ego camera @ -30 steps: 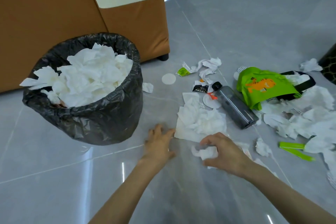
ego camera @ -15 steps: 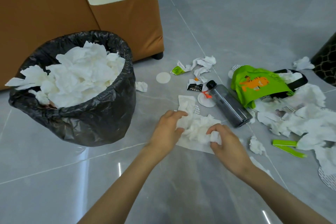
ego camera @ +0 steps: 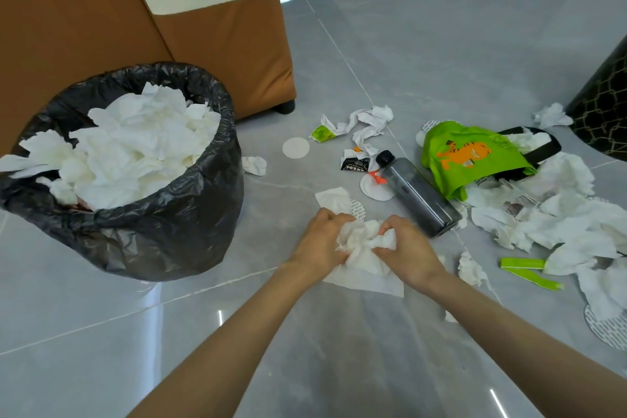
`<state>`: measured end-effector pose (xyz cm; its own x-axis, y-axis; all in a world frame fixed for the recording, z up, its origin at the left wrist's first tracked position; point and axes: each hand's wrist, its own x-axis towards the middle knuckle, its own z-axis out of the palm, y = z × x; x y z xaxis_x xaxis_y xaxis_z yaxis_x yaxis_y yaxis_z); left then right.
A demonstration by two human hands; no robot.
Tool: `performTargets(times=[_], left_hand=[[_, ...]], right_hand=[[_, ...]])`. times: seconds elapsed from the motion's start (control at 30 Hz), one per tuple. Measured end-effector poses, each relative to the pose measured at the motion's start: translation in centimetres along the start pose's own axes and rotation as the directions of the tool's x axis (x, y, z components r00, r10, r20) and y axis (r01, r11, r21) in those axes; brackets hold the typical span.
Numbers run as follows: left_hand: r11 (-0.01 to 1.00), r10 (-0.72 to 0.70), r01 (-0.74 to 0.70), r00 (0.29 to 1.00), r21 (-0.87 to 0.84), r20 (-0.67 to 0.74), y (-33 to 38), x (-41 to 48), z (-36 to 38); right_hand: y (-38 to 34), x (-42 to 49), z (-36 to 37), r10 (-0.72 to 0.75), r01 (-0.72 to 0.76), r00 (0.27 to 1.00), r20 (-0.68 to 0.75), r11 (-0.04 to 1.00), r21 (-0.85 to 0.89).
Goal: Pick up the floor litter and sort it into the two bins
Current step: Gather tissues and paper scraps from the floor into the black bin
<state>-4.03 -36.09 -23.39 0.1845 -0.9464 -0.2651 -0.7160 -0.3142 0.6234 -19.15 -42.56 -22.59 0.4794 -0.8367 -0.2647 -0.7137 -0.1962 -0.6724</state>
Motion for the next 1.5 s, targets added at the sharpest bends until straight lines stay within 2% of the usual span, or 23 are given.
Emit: performTargets(times=[0.2,0.4,0.5,0.6,0.77,0.9,1.1,1.17,1.23,1.27,1.33,1.43,1.5], left_hand=[[0.997,0.014,-0.022,0.994,-0.075,-0.108,-0.3,-0.8,-1.0],[0.981,0.048,-0.099,0.957,-0.167,-0.286,1.7,-1.6,-3.8],[0.975,0.085,-0.161,0.907,-0.152,-0.413,3.3,-2.5,-6.3],[0.96,0.149,-0.252,0.832,-0.126,-0.534,5.1,-3.7,-9.4],[0.934,0.199,-0.341,0.745,-0.107,-0.637,6.9,-5.4,-13.7],[0.941,0.164,-0.327,0.666,-0.087,-0.728,6.5,-6.9,-17.0],[0.958,0.052,-0.267,0.517,-0.103,-0.854,3.7,-9.4,-21.8],[0.959,-0.004,-0.251,0.457,-0.133,-0.889,2.4,-10.2,-23.2],[0.966,-0.038,-0.218,0.413,-0.14,-0.91,0.9,-11.0,-24.4],[0.971,-0.049,-0.195,0.408,-0.139,-0.912,0.1,-11.4,-24.8],[0.982,-0.09,-0.11,0.451,-0.156,-0.888,-1.6,-11.9,-25.4],[0.988,-0.155,0.091,0.603,-0.125,-0.783,-4.4,-11.8,-25.8],[0.98,-0.177,0.19,0.726,-0.054,-0.664,-5.8,-11.3,-26.0]], right_hand=[[0.1,-0.7,-0.9,0.083,-0.072,0.991,-0.101,0.992,0.108],[-1.7,-1.3,-2.8,0.095,0.007,0.954,-0.284,0.941,0.339],[-3.4,-1.4,-4.1,0.117,0.067,0.922,-0.37,0.891,0.449],[-5.3,-1.3,-5.2,0.133,0.103,0.908,-0.397,0.848,0.519],[-9.4,-1.6,-6.6,0.098,0.212,0.89,-0.445,0.775,0.596],[-13.5,-1.7,-6.9,0.041,0.236,0.945,-0.325,0.603,0.762],[-20.5,-0.4,-6.6,-0.123,0.117,0.99,-0.074,0.388,0.914],[-23.3,0.3,-6.0,-0.182,0.076,0.983,-0.01,0.36,0.93],[-26.1,0.7,-5.0,-0.235,0.069,0.972,0.023,0.376,0.924],[-27.5,0.7,-4.3,-0.265,0.08,0.963,0.038,0.419,0.904],[-29.7,0.6,-2.8,-0.319,0.127,0.945,0.073,0.564,0.816],[-31.5,1.3,-0.6,-0.394,0.298,0.917,0.064,0.783,0.546],[-32.2,2.6,0.3,-0.439,0.373,0.894,0.091,0.841,0.393]])
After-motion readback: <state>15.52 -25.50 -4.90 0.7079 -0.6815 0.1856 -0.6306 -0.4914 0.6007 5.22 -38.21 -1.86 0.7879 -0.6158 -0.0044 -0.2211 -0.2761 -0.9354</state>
